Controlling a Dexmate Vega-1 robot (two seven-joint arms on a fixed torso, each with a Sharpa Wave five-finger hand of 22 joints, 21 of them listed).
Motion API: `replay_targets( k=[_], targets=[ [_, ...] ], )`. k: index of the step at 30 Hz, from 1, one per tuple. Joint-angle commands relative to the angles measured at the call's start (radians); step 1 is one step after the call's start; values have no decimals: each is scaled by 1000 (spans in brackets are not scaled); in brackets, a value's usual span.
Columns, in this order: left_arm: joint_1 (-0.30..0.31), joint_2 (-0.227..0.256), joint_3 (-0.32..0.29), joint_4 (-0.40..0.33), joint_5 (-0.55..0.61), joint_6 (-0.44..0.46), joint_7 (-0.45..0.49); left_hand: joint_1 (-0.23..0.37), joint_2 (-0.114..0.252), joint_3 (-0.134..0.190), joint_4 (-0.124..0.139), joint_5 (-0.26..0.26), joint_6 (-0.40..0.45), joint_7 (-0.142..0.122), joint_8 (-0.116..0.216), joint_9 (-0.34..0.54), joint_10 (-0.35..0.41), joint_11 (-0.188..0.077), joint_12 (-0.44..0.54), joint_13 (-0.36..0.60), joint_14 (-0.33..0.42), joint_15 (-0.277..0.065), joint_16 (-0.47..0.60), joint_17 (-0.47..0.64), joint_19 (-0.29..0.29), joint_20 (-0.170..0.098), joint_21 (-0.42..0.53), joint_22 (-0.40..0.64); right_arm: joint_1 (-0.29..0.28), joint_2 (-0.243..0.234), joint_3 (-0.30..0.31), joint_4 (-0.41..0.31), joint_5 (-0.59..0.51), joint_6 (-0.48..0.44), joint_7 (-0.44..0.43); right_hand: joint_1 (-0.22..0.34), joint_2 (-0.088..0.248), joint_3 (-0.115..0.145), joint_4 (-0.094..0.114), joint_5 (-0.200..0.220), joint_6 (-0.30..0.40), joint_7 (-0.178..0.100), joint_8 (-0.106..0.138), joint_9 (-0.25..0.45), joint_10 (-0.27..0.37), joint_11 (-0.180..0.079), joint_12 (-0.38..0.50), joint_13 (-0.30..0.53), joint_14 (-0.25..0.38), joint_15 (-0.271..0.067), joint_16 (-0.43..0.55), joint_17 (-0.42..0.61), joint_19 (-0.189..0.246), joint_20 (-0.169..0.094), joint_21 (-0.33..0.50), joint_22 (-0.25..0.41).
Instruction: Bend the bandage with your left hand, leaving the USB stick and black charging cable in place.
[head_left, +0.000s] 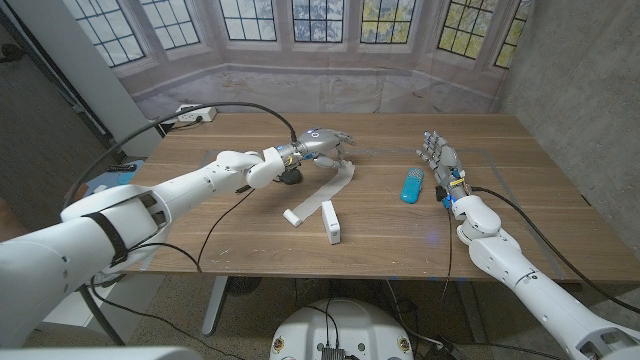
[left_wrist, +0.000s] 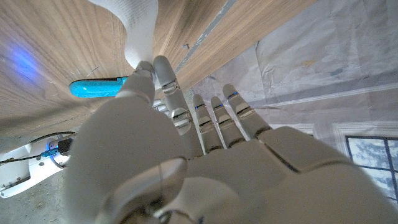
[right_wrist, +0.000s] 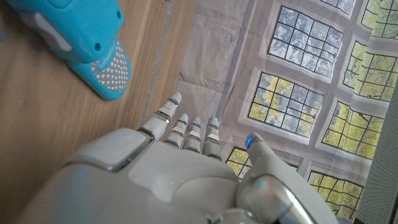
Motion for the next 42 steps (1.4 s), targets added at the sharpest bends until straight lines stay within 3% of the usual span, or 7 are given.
replay_targets(
  k=[1, 12, 26, 36, 42],
  targets=[
    [15, 31, -15, -2, 6, -44, 46, 6, 3, -5, 1, 0, 0, -6, 4, 5, 3, -4, -4, 3, 3, -9, 7, 5, 3, -2, 4, 6, -8, -5, -3, -24, -9, -15, -17, -6, 13, 2, 4, 1, 6, -1, -1, 2, -1, 3, 2, 3, 7, -1, -4, 2, 5, -46, 3, 2],
    [39, 58, -38, -10, 19, -65, 111, 7, 5, -8, 0, -1, 0, -10, 6, 5, 7, -8, -5, 3, 4, -12, 7, 6, -1, -4, 2, 5, -3, -2, -11, -31, -17, -25, -25, -7, 12, 3, 5, 1, 7, 0, -1, 2, 0, 6, 2, 3, 7, -3, -4, 1, 5, -47, 3, 2],
    [-4, 17, 20, 161, 80, -159, 349, 8, 7, -13, 0, -2, 1, -10, 7, 1, 12, -11, -5, 3, 8, -19, 8, 6, -9, -2, -1, 5, -11, -1, -16, -55, -29, -41, -51, -7, 13, 3, 5, 2, 10, 1, 0, 2, 0, 7, 2, 3, 8, -1, -4, 1, 6, -46, 3, 2],
    [-33, -3, 77, 241, 99, -192, 469, 8, 8, -17, 0, -2, 0, -11, 8, -1, 5, -8, -10, 4, 1, -17, 4, 6, -12, -7, -3, 4, -21, -2, -18, -72, -35, -51, -66, -9, 13, 4, 5, 2, 12, 1, 0, 2, 1, 7, 3, 3, 8, 0, -4, 1, 5, -46, 3, 2],
    [-33, 2, 98, 244, 96, -197, 500, 8, 10, -19, 1, -2, -2, -16, 9, 1, -2, -4, -13, 4, -4, -18, 2, 6, -18, -6, -5, 4, -27, -6, -17, -82, -36, -56, -72, -9, 13, 4, 6, 2, 13, 1, 0, 2, 1, 7, 3, 3, 8, 0, -4, 2, 5, -46, 3, 2]
  ],
)
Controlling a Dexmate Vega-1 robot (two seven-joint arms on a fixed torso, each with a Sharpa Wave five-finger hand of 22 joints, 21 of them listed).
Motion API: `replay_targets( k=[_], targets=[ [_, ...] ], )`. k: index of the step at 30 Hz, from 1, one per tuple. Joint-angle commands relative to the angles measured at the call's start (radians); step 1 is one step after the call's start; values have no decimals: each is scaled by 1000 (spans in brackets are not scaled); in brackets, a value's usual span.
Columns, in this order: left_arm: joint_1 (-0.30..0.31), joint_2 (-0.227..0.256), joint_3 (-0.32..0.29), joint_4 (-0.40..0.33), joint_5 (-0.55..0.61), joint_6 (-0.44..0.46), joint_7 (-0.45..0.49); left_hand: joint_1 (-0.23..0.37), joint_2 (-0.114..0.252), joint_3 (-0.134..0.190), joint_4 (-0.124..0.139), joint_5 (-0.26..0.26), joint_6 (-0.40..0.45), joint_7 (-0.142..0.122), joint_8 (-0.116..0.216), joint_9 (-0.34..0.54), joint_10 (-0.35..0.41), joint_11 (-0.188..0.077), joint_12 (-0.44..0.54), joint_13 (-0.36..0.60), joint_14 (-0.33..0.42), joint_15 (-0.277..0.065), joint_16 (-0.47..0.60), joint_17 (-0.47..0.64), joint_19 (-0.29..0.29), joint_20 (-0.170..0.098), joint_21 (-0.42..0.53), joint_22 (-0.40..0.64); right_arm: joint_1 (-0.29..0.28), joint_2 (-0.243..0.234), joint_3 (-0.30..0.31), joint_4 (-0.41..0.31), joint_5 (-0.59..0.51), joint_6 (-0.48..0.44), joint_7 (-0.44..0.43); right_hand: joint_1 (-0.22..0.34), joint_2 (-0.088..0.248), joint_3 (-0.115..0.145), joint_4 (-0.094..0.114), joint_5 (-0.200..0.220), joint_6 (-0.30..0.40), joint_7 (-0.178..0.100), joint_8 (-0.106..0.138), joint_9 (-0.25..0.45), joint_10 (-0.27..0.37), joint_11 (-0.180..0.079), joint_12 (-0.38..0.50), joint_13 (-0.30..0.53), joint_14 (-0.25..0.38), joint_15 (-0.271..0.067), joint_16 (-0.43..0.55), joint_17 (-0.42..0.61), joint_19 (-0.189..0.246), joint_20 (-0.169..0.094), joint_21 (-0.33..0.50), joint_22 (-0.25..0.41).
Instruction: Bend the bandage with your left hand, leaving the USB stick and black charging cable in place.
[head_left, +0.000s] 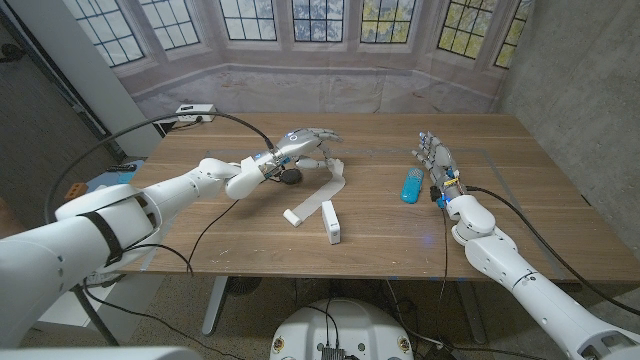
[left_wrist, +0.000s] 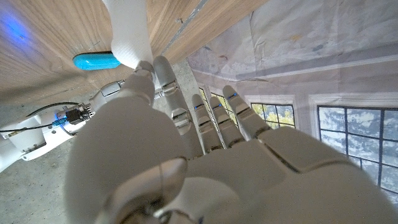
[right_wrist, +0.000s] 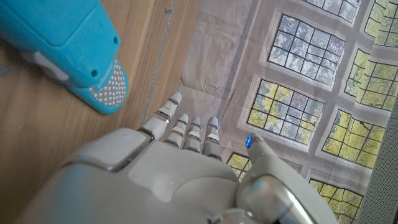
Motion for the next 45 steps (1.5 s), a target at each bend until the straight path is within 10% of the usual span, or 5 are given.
replay_targets(
  k=[1, 45],
  targets=[
    [-16, -6, 54, 56, 16, -28, 126, 4, 6, -4, 0, -2, 4, -10, 5, 3, -3, -3, -1, 4, -8, 4, 1, 1, -9, 5, -3, 4, -13, -5, 0, -20, -5, -11, -16, -10, 12, 4, 6, 2, 9, -2, 0, 2, 1, 6, 3, 3, 8, 0, -4, 2, 5, -46, 3, 2],
    [86, 100, -33, -74, 3, -41, 107, 1, 9, -18, 1, -5, 2, -26, 15, 0, -15, -9, -6, 5, -16, 2, 0, 1, -35, 1, -14, 0, -1, 6, -24, -22, -11, -42, -19, -17, 11, 7, 11, 2, 8, -4, -1, 2, -1, 10, 2, 2, 7, 4, -5, 2, 5, -42, 3, 2]
  ],
)
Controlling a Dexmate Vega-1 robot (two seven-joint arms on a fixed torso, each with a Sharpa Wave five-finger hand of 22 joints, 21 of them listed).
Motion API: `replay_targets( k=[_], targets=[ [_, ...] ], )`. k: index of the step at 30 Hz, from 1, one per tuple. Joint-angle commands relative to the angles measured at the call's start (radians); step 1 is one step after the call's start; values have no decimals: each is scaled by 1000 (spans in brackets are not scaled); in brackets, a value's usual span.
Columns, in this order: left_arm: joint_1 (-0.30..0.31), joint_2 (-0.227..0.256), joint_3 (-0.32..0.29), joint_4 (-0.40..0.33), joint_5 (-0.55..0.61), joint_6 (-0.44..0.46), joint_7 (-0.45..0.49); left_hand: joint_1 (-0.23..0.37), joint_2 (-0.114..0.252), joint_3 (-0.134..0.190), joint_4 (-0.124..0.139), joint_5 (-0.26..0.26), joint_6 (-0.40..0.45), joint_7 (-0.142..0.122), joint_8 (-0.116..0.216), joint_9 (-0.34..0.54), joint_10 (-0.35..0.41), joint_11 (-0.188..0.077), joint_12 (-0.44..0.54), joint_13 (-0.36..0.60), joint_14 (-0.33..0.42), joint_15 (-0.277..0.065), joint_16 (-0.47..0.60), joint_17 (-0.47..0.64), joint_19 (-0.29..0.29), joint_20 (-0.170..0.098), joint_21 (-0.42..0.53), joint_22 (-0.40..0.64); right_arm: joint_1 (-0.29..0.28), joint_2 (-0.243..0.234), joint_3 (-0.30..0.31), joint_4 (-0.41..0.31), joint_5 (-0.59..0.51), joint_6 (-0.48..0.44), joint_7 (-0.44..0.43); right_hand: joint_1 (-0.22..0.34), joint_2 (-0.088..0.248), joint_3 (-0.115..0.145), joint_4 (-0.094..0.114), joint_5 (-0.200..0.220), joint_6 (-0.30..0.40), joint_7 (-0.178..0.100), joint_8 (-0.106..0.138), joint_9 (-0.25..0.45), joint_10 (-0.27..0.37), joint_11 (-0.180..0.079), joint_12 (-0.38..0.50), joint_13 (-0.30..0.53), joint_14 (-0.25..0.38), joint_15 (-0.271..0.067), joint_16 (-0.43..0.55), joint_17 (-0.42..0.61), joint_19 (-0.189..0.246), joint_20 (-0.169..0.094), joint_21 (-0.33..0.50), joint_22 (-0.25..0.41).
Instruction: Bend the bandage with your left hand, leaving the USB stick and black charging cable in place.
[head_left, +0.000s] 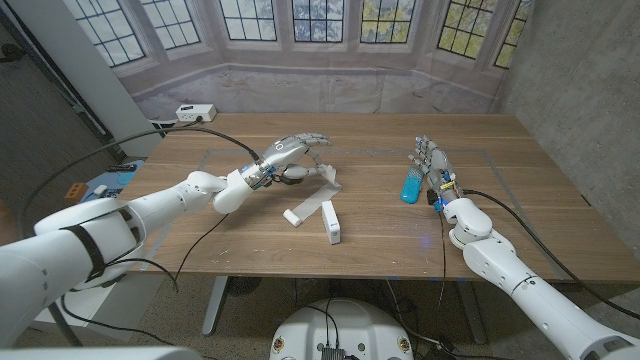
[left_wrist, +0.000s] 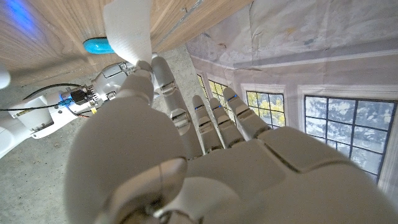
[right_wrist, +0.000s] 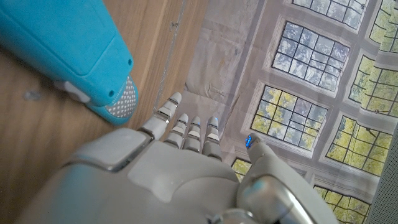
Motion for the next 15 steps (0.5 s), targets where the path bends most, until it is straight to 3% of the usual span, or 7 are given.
replay_targets(
  k=[1, 15],
  targets=[
    [13, 13, -19, 3, 9, -18, -3, 1, 9, -2, -2, -1, 2, -5, 8, 0, -8, -2, -2, 5, -5, 5, 0, 1, -8, -2, -6, 3, 14, 10, -11, 9, -3, -12, -1, -9, 13, 3, 7, 2, 9, -5, -1, 2, 1, 1, 2, 2, 7, 3, -5, 2, 5, -42, 3, 2],
    [32, 32, -31, -18, 9, -22, -4, 1, 11, -5, -2, -1, 1, -8, 12, -1, -6, -2, 0, 5, -5, 6, 1, 1, -10, -3, -7, 2, 19, 17, -16, 17, -6, -10, -2, -9, 12, 4, 7, 2, 8, -5, -2, 2, 0, 0, 2, 2, 8, 6, -5, 1, 4, -41, 3, 2]
  ],
)
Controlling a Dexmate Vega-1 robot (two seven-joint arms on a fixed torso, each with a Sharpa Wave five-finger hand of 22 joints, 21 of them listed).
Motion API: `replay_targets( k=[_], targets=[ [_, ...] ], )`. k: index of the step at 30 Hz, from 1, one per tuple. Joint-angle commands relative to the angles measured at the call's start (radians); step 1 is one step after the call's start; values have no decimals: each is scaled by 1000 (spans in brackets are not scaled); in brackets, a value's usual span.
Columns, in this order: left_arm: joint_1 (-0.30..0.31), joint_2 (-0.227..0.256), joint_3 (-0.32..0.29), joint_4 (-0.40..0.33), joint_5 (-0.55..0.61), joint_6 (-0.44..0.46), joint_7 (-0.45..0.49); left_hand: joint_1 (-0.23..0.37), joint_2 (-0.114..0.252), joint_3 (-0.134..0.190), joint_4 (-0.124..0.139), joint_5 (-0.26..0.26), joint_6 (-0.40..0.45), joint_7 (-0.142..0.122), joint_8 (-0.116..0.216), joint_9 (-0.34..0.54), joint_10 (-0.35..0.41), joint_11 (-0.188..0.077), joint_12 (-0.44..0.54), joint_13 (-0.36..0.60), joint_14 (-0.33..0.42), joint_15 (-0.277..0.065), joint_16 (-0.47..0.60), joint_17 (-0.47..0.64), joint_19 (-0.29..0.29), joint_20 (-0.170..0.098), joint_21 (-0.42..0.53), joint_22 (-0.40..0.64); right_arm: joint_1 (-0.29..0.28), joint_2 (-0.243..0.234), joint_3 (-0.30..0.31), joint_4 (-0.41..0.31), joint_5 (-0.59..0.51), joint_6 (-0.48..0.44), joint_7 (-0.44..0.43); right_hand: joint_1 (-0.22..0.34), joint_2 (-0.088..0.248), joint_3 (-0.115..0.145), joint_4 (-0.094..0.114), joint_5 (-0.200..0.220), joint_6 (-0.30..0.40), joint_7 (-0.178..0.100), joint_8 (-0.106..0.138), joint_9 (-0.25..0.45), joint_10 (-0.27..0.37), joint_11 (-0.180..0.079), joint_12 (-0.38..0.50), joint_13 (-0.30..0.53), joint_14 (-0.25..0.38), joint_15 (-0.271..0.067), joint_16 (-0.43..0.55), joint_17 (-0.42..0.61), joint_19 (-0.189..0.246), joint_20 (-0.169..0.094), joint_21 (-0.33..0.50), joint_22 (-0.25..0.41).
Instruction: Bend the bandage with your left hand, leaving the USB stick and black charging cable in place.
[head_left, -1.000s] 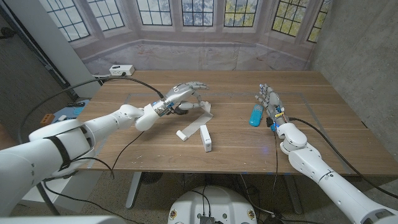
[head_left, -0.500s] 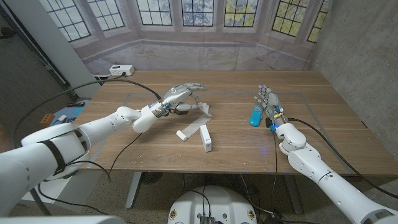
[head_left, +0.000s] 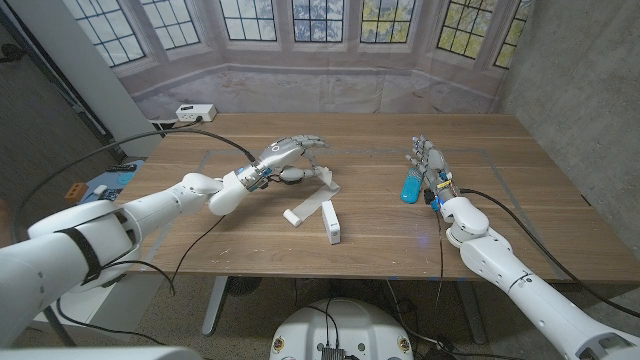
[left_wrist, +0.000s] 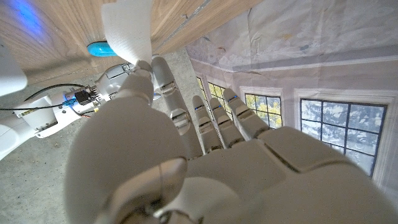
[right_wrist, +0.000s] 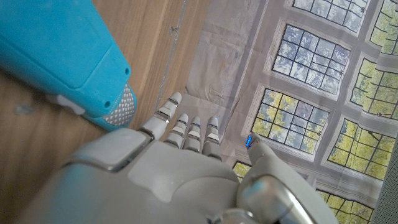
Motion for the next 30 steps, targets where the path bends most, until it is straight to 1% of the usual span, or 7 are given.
replay_targets(
  k=[1, 12, 22, 30],
  targets=[
    [20, 19, -15, -27, 4, -3, -4, 0, 10, -3, 1, -1, 2, -7, 6, 0, -2, 1, 0, 5, 1, 0, 1, 1, -1, -1, 1, 2, 6, 9, -6, 12, -2, 4, 1, -10, 13, 4, 8, 2, 8, -4, -2, 2, 0, 1, 2, 2, 7, 7, -5, 1, 4, -41, 3, 2],
    [64, 43, -50, -95, -7, 11, -40, -2, 9, -7, 1, -2, 4, -14, 8, -2, -2, 2, 0, 5, 2, -1, 2, 1, -2, -1, 1, 2, -8, 7, -4, 8, 2, 13, 3, -11, 13, 4, 9, 2, 8, -4, -2, 3, 0, 4, 2, 2, 7, 6, -5, 2, 4, -40, 3, 2],
    [116, 71, -91, -163, -19, 19, -88, -1, 11, -8, 1, -2, 1, -13, 8, -4, -1, 4, 0, 5, 3, 2, 3, 2, -3, 1, 1, 2, -29, -1, 3, -9, 5, 18, -2, -12, 12, 4, 9, 2, 8, -5, -2, 3, -1, 3, 2, 2, 7, 6, -5, 1, 4, -40, 3, 2],
    [141, 90, -122, -187, -21, 19, -113, -1, 11, -9, 1, -1, -1, -13, 8, -7, 0, 8, 1, 5, 2, 3, 2, 2, -4, 2, 0, 2, -27, 5, -2, -3, 5, 17, 0, -12, 12, 5, 9, 2, 9, -5, -2, 3, -1, 4, 2, 2, 9, 7, -5, 1, 4, -39, 3, 2]
  ],
)
